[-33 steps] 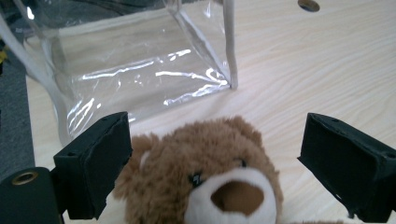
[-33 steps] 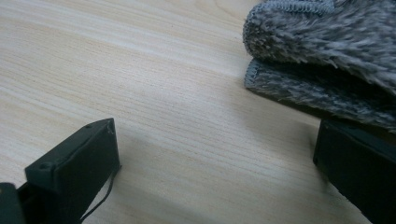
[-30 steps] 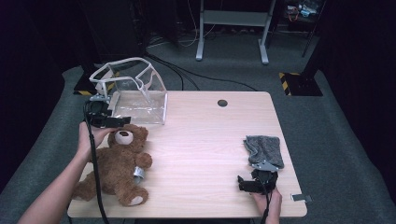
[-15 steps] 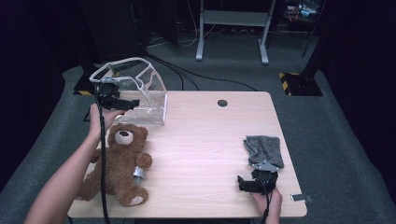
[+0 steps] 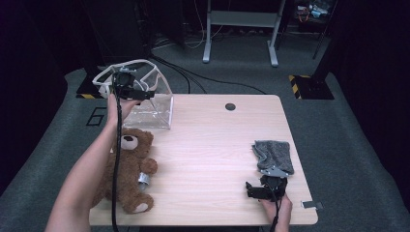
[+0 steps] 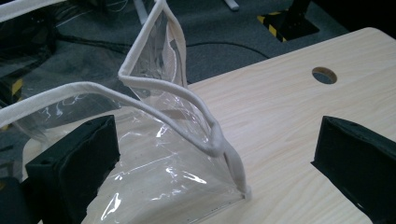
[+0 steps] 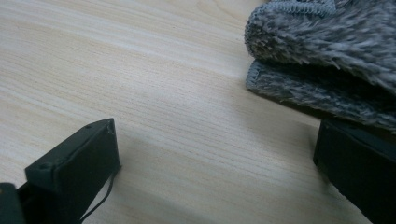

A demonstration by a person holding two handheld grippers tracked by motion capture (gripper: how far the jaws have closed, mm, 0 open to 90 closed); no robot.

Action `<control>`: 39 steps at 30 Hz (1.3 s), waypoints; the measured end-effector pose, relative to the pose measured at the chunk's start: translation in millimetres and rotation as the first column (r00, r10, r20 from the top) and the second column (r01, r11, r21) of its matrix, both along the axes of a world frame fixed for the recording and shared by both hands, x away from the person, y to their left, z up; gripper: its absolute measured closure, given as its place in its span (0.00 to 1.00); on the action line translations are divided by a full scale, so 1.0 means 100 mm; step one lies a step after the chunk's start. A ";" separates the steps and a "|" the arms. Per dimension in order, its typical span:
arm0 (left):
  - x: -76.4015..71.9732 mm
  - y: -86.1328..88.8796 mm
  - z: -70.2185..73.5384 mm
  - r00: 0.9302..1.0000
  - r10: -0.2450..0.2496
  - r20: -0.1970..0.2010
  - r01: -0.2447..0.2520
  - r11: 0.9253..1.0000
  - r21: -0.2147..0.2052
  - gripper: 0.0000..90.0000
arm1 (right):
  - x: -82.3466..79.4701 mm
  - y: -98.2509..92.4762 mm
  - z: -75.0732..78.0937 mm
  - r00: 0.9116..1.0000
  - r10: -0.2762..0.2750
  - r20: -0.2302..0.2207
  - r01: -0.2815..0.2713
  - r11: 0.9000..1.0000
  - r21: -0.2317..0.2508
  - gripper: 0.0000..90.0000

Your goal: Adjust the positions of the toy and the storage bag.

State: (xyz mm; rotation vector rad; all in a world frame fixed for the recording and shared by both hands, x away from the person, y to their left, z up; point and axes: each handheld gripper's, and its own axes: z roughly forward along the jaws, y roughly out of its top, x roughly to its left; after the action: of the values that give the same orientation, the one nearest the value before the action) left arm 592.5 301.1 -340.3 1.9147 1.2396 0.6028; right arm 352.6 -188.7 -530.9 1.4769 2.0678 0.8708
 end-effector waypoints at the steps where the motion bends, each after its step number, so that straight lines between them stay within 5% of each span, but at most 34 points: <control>1: 0.01 -0.01 0.00 1.000 0.005 -0.005 -0.005 1.000 0.000 0.00 | 0.00 0.00 0.00 1.000 0.000 0.000 0.000 1.000 0.000 0.00; 7: 0.06 -0.08 -0.03 0.999 0.001 0.043 -0.004 0.998 0.069 0.33 | 0.00 0.00 0.00 1.000 0.000 0.000 0.000 1.000 0.000 0.00; 11: 0.07 -0.14 -0.04 0.998 -0.002 0.056 -0.003 0.995 0.098 0.43 | 0.00 0.00 0.00 1.000 0.000 0.000 0.000 1.000 0.000 0.00; 14: 0.07 -0.15 -0.06 0.998 0.000 0.061 -0.006 0.996 0.091 0.56 | 0.00 0.00 0.00 1.000 -0.001 0.001 0.001 1.000 -0.001 0.00; 16: 0.08 -0.17 -0.08 0.999 0.003 0.042 -0.008 0.993 0.121 0.61 | 0.00 0.00 0.00 1.000 -0.002 0.002 0.002 1.000 0.000 0.00; 21: 0.08 -0.18 -0.12 0.999 0.011 0.048 -0.017 0.992 0.122 0.66 | 0.00 0.00 0.00 1.000 -0.001 0.002 0.001 1.000 0.000 0.00; 27: 0.07 -0.18 -0.12 0.999 -0.016 0.043 0.011 0.991 0.132 0.84 | 0.00 0.00 0.00 1.000 -0.002 0.001 0.002 1.000 0.000 0.00; 39: 0.07 -0.26 -0.10 0.996 -0.071 0.058 0.064 0.990 0.122 0.88 | 0.00 0.00 0.00 1.000 -0.003 0.001 0.003 1.000 0.000 0.00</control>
State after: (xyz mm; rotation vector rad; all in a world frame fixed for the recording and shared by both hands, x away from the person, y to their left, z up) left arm 599.2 275.1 -350.4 2.0127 1.1167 0.7099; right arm 352.5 -188.5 -531.0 1.4782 2.0643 0.8706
